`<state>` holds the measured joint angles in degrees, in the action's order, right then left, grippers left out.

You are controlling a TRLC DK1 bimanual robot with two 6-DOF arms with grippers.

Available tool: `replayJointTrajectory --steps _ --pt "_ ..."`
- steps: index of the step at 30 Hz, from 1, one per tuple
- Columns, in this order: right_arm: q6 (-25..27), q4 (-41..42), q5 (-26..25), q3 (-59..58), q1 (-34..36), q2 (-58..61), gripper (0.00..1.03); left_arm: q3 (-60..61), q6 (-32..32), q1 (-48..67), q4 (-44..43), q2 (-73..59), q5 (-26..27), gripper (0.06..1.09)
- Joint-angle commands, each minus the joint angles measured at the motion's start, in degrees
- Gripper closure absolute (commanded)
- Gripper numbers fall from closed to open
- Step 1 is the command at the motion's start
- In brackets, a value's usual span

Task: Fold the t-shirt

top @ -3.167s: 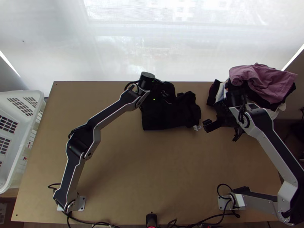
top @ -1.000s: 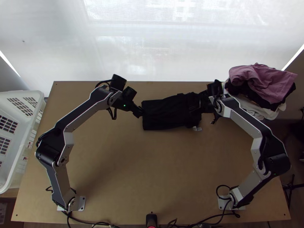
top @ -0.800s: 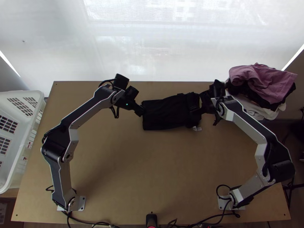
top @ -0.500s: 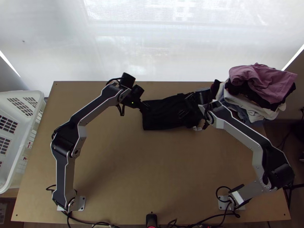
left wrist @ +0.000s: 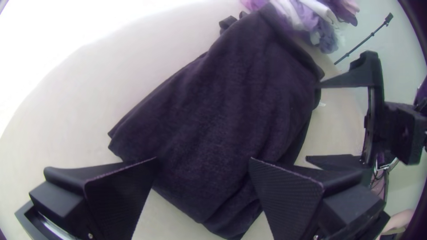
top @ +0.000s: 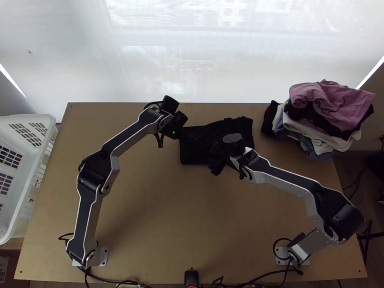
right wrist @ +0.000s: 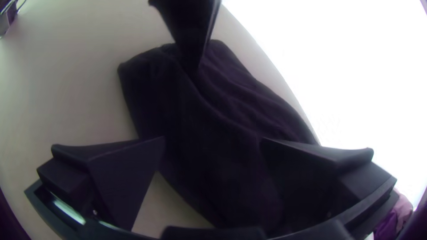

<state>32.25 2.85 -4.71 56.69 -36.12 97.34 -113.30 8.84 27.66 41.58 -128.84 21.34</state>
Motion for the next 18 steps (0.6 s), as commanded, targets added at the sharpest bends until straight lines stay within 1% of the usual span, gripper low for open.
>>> replayJointTrajectory --steps 1,9,11,16,18 --pt "5.2 6.1 -0.3 -4.1 -1.7 1.4 0.05 -0.5 0.1 0.2 0.2 -0.9 -0.4 0.11" --pt "7.8 6.1 -0.3 -5.1 -1.7 3.1 0.05 -0.4 -0.3 0.1 0.3 -1.0 -0.4 0.11" --pt "9.1 6.1 -0.2 -5.6 -2.1 3.0 0.05 -0.5 -0.3 0.2 0.3 -1.0 -0.4 0.11" --pt "9.8 6.2 -0.3 -4.6 -2.0 5.1 0.05 -0.5 -0.2 0.2 0.3 -0.9 -0.4 0.1" --pt "11.1 6.2 -0.3 -4.3 -1.9 6.1 0.05 -0.5 -0.3 0.3 0.3 -0.7 -0.4 0.11"
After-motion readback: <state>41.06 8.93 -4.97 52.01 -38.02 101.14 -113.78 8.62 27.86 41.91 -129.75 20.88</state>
